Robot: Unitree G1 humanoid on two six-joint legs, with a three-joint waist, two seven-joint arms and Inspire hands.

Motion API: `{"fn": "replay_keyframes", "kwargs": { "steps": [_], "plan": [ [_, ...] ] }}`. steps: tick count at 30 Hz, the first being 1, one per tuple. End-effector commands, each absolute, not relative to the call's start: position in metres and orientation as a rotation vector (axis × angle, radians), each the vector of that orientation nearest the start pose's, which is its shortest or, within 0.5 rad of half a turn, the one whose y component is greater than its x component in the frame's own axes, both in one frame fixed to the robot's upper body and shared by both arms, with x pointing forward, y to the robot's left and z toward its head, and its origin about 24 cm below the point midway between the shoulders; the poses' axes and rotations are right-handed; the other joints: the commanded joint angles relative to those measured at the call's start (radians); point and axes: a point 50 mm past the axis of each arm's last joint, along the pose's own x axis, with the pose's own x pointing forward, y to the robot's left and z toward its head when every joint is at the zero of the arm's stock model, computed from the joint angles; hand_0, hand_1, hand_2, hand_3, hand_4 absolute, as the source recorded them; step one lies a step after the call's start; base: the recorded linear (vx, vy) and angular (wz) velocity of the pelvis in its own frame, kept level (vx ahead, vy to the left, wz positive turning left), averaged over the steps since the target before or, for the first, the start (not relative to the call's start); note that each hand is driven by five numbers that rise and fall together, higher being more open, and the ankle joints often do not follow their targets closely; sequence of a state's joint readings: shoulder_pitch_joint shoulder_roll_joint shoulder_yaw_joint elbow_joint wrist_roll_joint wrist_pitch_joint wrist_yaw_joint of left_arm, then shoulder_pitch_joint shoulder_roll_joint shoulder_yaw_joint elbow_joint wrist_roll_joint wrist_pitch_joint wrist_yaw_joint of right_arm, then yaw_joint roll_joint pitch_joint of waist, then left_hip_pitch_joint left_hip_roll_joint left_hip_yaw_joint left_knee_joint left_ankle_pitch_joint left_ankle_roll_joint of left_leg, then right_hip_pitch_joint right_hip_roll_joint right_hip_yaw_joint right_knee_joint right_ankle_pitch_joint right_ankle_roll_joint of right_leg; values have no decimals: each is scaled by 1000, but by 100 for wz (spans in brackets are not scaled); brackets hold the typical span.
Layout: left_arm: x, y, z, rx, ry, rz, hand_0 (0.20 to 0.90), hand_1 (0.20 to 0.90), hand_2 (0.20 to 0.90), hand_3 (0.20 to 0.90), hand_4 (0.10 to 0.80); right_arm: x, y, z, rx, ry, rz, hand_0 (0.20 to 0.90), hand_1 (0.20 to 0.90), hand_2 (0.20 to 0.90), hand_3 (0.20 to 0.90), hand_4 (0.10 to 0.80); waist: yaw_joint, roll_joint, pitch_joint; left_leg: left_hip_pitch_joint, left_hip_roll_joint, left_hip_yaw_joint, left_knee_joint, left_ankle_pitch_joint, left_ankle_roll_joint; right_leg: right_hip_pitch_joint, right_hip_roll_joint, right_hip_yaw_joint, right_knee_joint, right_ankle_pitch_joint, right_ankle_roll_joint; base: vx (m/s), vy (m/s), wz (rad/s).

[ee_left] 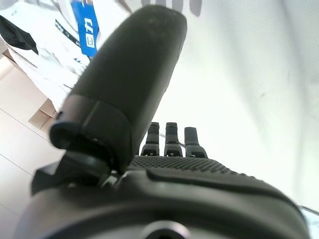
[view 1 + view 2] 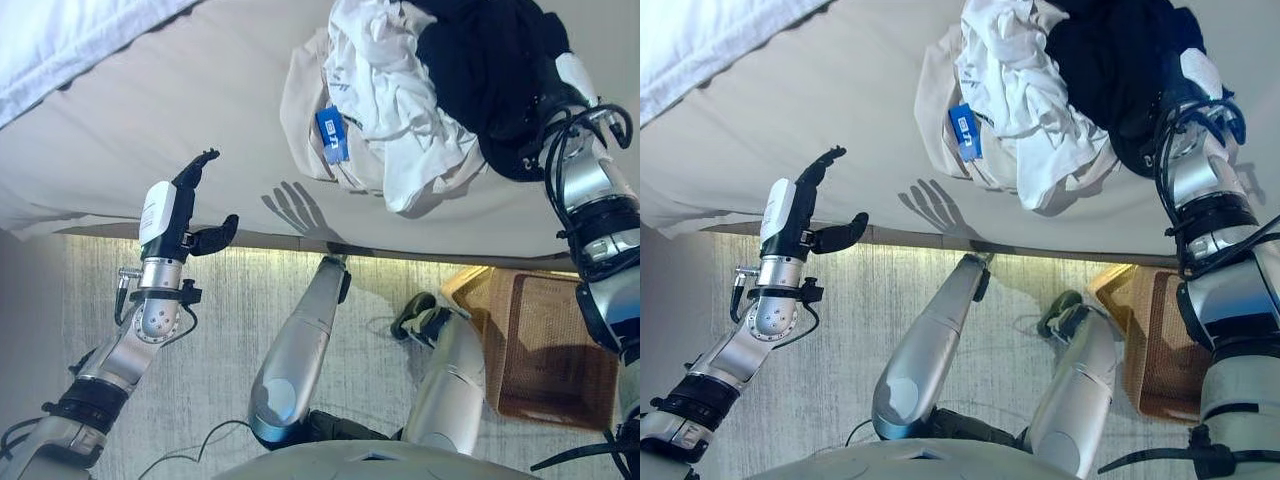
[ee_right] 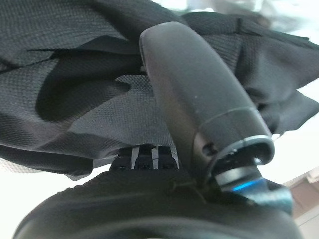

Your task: Pick up the clothes from the bed and place them into the basket

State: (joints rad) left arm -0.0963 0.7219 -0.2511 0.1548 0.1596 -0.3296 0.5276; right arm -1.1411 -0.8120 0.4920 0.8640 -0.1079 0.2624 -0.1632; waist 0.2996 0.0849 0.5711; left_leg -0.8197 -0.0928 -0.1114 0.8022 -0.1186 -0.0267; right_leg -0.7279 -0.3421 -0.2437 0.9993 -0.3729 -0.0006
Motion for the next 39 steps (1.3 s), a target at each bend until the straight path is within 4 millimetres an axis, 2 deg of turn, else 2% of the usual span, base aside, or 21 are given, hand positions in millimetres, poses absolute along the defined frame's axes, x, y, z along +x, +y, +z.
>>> {"fn": "replay_keyframes", "kwargs": {
  "steps": [1, 3, 4, 5, 6, 7, 10, 16, 21, 28, 33, 34, 39],
  "plan": [
    [255, 233, 124, 747, -602, 203, 900, 900, 900, 900, 800, 379, -301, 321, -1214, -121, -603, 900, 900, 900, 900, 800, 9, 53, -51, -20, 4, 39, 118, -138, 60, -78, 59, -3, 58, 32, -34, -67, -7, 0],
    [253, 231, 126, 744, -619, 219, 900, 900, 900, 900, 800, 377, -305, 329, -1317, -100, -620, 900, 900, 900, 900, 800, 9, 57, -51, -82, 1, 41, 187, -156, 68, -138, 62, 7, 106, 21, -39, -73, 0, -3],
    [253, 232, 127, 741, -622, 226, 900, 900, 900, 900, 800, 376, -305, 331, -1308, -102, -622, 691, 691, 691, 656, 556, 9, 57, -51, -100, 1, 43, 210, -165, 72, -156, 63, 10, 124, 14, -41, -55, -23, -4],
    [253, 234, 129, 740, -626, 238, 900, 900, 900, 900, 800, 375, -306, 335, -1296, -108, -628, 519, 519, 519, 455, 355, 9, 53, -51, -123, 2, 46, 240, -179, 77, -176, 67, 11, 147, 3, -44, -46, -44, -3],
    [253, 236, 131, 743, -626, 242, 900, 900, 900, 900, 800, 374, -307, 337, -1278, -116, -629, 481, 481, 481, 411, 311, 9, 49, -51, -139, 2, 46, 263, -187, 78, -188, 70, 9, 163, -1, -44, -36, -48, -1],
    [253, 236, 132, 745, -625, 241, 900, 900, 900, 900, 800, 374, -307, 338, -1267, -122, -630, 300, 300, 300, 200, 100, 10, 48, -51, -145, 2, 46, 270, -191, 78, -194, 70, 10, 169, -4, -44, -26, -58, -2],
    [252, 240, 134, 765, -623, 226, 900, 900, 900, 900, 800, 371, -310, 345, -1236, -145, -630, 300, 300, 300, 200, 100, 6, 43, -51, -171, 6, 46, 314, -201, 76, -214, 77, 14, 199, -7, -44, -12, -29, -1],
    [250, 245, 134, 777, -619, 223, 900, 900, 900, 900, 800, 369, -321, 335, -1218, -116, -624, 300, 300, 300, 200, 100, -2, 30, -51, -117, 15, 45, 287, -199, 70, -161, 84, 5, 166, 4, -41, 0, 0, 0],
    [249, 248, 132, 806, -599, 197, 900, 900, 900, 900, 800, 367, -331, 320, -1216, -75, -609, 300, 300, 300, 200, 100, -6, 15, -51, 9, 23, 48, 206, -186, 54, -39, 82, -8, 88, 25, -35, 52, 7, -1],
    [251, 255, 129, 837, -553, 173, 900, 900, 900, 900, 800, 357, -353, 301, -1189, -9, -601, 300, 300, 300, 200, 100, -10, -36, -57, 264, 50, 66, 34, -157, 38, 240, 65, -40, -77, 59, -18, 70, 0, -3],
    [253, 257, 122, 837, -493, 155, 900, 900, 900, 900, 800, 352, -361, 298, -1134, 3, -589, 300, 300, 300, 200, 100, -16, -65, -127, 399, 76, 72, -71, -135, 26, 405, 81, -65, -223, 88, -19, 76, 19, -14],
    [254, 257, 120, 838, -477, 150, 900, 900, 900, 900, 800, 351, -362, 297, -1119, -2, -585, 300, 300, 300, 200, 100, -19, -69, -143, 417, 81, 79, -107, -100, 28, 428, 82, -78, -265, 119, -28, 66, 31, -16],
    [254, 262, 107, 866, -374, 129, 900, 900, 900, 900, 800, 343, -370, 297, -1030, -40, -562, 300, 300, 300, 200, 100, -39, -103, -226, 549, 102, 94, -235, -92, 20, 581, 122, -69, -438, 152, -15, 113, 5, -14]
  ]
}}
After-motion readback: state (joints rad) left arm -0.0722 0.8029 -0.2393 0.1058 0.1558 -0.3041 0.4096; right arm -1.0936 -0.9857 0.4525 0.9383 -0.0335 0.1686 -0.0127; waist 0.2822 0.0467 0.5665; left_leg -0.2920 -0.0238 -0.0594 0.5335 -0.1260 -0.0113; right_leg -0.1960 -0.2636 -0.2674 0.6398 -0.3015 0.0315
